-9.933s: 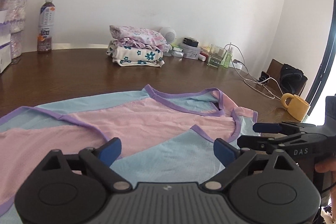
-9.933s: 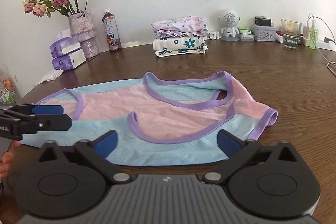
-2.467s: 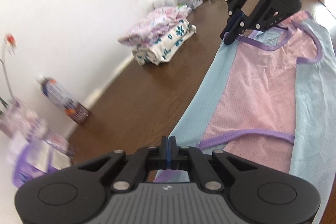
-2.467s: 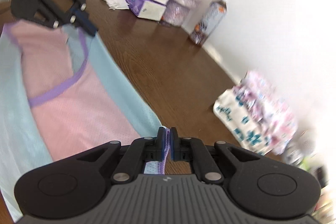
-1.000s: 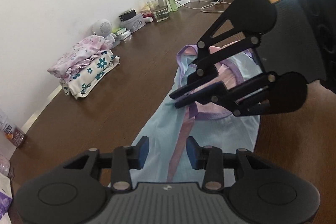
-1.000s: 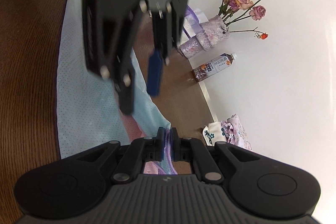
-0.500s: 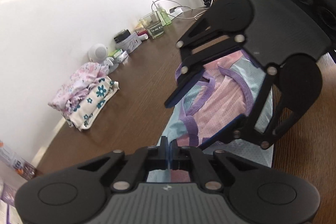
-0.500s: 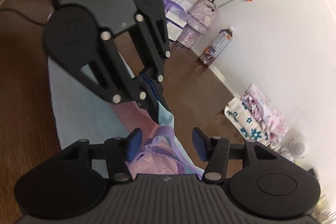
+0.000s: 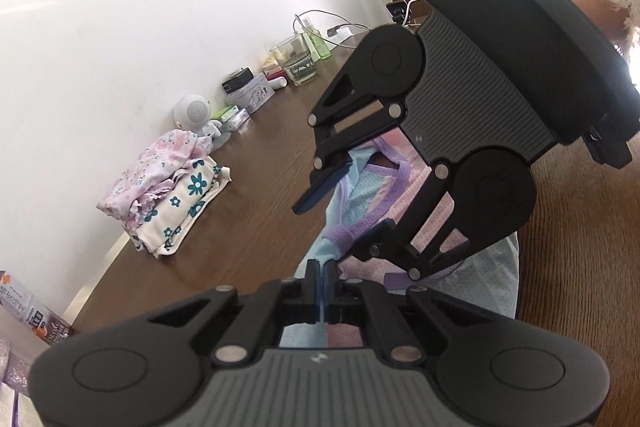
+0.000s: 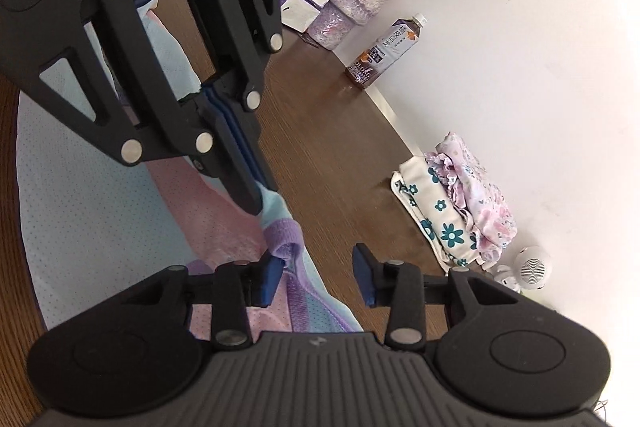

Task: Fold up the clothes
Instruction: 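Lift the held edge with both grippers and fold it over the garment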

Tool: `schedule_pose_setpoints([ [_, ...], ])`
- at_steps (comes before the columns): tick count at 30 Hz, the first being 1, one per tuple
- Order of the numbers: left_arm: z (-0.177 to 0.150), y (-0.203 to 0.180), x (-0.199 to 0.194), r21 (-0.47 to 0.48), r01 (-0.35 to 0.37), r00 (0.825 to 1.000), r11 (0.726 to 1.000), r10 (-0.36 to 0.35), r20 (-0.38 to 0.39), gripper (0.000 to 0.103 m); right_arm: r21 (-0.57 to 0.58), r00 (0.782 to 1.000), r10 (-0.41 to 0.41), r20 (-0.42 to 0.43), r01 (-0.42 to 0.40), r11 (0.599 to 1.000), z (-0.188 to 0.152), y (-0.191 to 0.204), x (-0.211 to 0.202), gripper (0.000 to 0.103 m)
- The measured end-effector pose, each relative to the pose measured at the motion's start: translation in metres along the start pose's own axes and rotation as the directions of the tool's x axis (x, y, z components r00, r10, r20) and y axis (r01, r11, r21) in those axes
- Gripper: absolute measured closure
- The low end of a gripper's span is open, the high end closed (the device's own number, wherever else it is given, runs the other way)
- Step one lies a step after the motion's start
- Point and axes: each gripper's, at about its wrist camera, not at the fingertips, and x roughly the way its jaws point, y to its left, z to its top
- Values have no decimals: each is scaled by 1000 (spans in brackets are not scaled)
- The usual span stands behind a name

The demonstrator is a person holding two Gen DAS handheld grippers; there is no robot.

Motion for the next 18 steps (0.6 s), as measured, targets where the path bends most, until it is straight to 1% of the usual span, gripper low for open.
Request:
schedule_pose_setpoints([
  [2,-1,-2,2,-1,8,1000,1000,-8,-6,102,-11,1000,-17,-8,17,1000,-3,1,-1,65],
  [7,-4,-8,6,-2,36,999,999,-36,-23,102,3,999,-19,-33,19,1000,-12,-1,-8,65],
  [10,-6,-13,8,6,56,998,998,-56,-33,102,54,999,-25,-41,27,998,-17,-7,-17,65],
  [15,-8,-20,11,15,83,995,996,-82,-51,102,175,999,-11,-48,19,984,-23,-18,-29,65],
  [16,-8,-20,11,12,86,995,996,-85,-52,102,194,998,-9,-55,19,981,-23,-19,-30,65],
  [17,-9,-19,9,-2,86,995,996,-86,-49,98,213,998,-5,-60,17,977,-23,-20,-31,65],
  [18,-9,-16,7,-24,88,995,996,-89,-44,97,234,998,2,-56,11,972,-22,-22,-33,65],
])
